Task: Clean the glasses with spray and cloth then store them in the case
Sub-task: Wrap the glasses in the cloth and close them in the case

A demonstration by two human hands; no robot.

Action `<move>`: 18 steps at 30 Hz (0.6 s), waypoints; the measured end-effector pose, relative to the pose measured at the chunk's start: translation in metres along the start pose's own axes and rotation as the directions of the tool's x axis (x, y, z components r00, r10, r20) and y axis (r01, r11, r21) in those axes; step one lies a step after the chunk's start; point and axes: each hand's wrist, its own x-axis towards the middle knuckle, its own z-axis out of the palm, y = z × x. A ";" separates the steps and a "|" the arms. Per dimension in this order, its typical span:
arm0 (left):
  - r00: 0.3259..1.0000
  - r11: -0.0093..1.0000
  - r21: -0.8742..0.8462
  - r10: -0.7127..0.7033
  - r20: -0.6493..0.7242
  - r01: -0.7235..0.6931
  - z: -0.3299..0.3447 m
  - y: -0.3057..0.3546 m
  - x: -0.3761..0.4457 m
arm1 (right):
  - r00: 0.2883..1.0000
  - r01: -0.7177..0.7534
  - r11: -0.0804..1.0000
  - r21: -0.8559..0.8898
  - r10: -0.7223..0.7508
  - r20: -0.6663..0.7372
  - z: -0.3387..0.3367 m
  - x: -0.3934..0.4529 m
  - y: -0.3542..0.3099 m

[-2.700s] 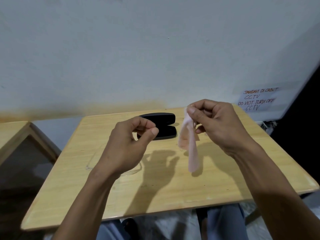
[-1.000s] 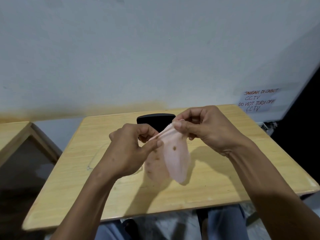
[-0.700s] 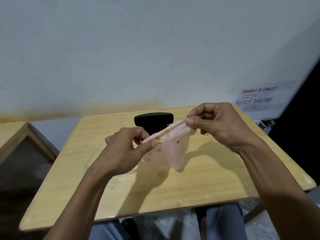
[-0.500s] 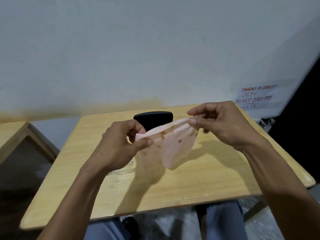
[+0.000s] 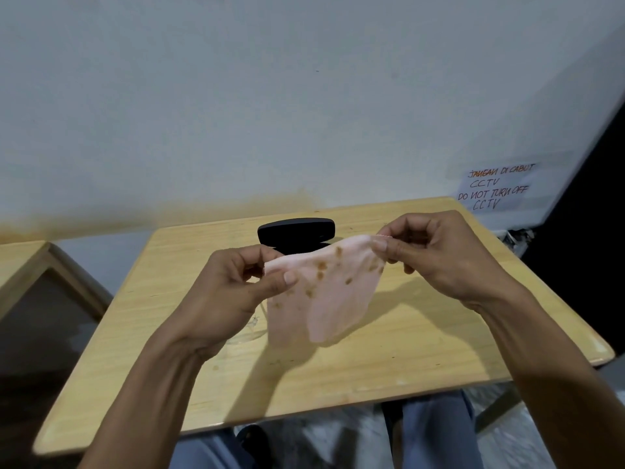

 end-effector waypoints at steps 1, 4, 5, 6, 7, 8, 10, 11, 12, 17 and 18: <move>1.000 0.999 -0.045 -0.004 -0.005 0.004 0.003 0.000 0.000 | 1.000 0.000 1.000 0.012 0.000 -0.007 0.001 -0.001 0.000; 0.998 0.977 -0.212 -0.018 -0.067 0.004 0.011 -0.001 -0.002 | 1.000 0.008 1.000 0.016 -0.008 -0.016 0.004 -0.002 0.001; 0.995 0.967 -0.254 -0.018 -0.094 -0.007 0.013 -0.002 -0.003 | 1.000 0.009 1.000 0.014 -0.008 -0.018 0.003 -0.003 0.002; 0.992 0.961 -0.277 -0.016 -0.122 -0.019 0.014 -0.003 -0.003 | 1.000 0.007 1.000 0.015 -0.007 -0.020 0.003 -0.003 0.003; 0.989 0.960 -0.279 -0.010 -0.149 -0.033 0.015 -0.003 -0.004 | 1.000 0.004 1.000 0.015 -0.004 -0.022 0.003 -0.004 0.004; 0.985 0.965 -0.257 0.004 -0.175 -0.050 0.016 -0.004 -0.004 | 1.000 0.002 1.000 0.014 -0.002 -0.022 0.003 -0.005 0.004; 0.975 0.980 -0.180 0.049 -0.218 -0.090 0.016 -0.006 -0.004 | 1.000 0.009 1.000 0.007 -0.009 -0.021 0.003 -0.005 0.005; 0.971 0.984 -0.147 0.064 -0.232 -0.100 0.015 -0.007 -0.003 | 1.000 0.016 1.000 0.000 -0.016 -0.018 0.003 -0.006 0.005; 0.968 0.987 -0.125 0.067 -0.241 -0.099 0.015 -0.008 -0.003 | 1.000 0.026 1.000 -0.009 -0.026 -0.014 0.003 -0.006 0.005; 0.940 0.996 -0.063 0.043 -0.338 -0.069 0.016 -0.011 -0.005 | 0.998 0.068 0.996 -0.056 -0.068 -0.003 0.005 -0.006 0.003; 0.927 0.997 -0.051 0.043 -0.372 -0.066 0.017 -0.012 -0.005 | 0.997 0.074 0.995 -0.071 -0.074 0.000 0.005 -0.007 0.002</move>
